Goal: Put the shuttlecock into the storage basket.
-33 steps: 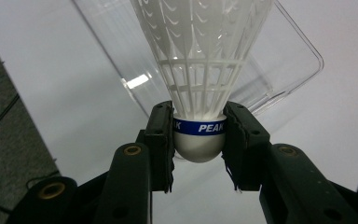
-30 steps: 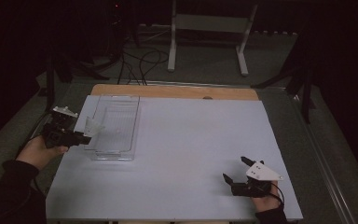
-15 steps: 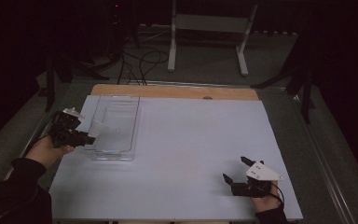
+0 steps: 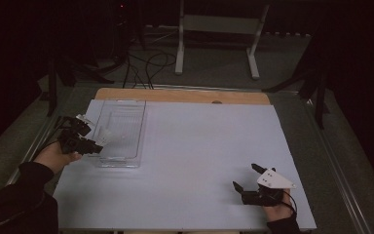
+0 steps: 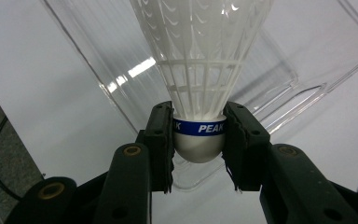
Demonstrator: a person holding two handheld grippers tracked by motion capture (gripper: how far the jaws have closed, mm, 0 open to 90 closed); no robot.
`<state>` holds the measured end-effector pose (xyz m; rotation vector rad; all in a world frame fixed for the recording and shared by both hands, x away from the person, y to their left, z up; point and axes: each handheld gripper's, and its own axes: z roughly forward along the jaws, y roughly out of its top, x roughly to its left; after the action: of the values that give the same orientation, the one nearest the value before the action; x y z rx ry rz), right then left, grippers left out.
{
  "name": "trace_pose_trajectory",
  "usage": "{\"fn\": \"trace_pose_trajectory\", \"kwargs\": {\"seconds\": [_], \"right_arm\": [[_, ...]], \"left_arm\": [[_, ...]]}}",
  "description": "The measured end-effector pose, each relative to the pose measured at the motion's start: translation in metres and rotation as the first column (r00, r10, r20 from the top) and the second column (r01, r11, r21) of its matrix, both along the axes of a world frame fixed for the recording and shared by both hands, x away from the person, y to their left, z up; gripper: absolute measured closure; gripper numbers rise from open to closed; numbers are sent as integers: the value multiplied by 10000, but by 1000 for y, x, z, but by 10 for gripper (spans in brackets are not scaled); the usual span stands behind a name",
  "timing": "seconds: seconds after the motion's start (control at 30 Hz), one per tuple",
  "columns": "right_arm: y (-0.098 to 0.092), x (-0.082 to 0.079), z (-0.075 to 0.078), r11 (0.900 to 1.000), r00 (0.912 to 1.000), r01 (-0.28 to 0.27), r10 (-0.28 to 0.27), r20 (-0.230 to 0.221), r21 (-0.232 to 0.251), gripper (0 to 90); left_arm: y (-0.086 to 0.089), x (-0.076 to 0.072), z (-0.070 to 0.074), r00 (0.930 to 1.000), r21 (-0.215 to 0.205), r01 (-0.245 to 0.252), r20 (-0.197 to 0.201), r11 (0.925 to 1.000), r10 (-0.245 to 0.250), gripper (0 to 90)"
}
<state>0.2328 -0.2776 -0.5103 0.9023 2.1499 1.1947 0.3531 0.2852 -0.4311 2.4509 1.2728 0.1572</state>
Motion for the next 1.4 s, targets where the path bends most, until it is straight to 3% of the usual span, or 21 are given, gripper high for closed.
{"fn": "trace_pose_trajectory", "kwargs": {"seconds": [0.33, 0.43, 0.53, 0.67, 0.87, 1.0, 1.2, 1.4], "right_arm": [[0, 0, 0, 10000, 10000, 15, -15, -9, -4, 90], [-1, 0, 0, 10000, 10000, 18, -18, -14, 5, 90], [-1, 0, 0, 10000, 10000, 17, -17, -3, 6, 90], [0, 0, 0, 10000, 10000, 15, -15, -8, -15, 90], [-1, 0, 1, 10000, 10000, 26, -26, 8, -24, 90], [-1, 0, 1, 10000, 10000, 13, -13, 9, -34, 90], [-1, 0, 0, 10000, 10000, 34, -34, 7, -52, 90], [0, 0, 0, 10000, 10000, 38, -38, 10, -58, 90]], "left_arm": [[-2, 8, -9, 9994, 290, -210, -273, 9994, 218, 658], [-4, 7, -9, 9996, 296, -157, -218, 9994, 164, 657], [-6, 7, -7, 9996, 591, -235, -138, 9980, 244, 650], [-10, 7, -2, 9993, 832, -362, -98, 9959, 372, 551], [-14, 7, 7, 9958, 795, -896, 253, 9928, 878, 413], [-15, 6, 12, 9962, 707, -842, 287, 9939, 824, 361], [-18, 2, 14, 9975, 256, -691, 143, 9973, 687, 277], [-25, 0, 18, 9963, 345, -803, 326, 9962, 792, 162]]}}
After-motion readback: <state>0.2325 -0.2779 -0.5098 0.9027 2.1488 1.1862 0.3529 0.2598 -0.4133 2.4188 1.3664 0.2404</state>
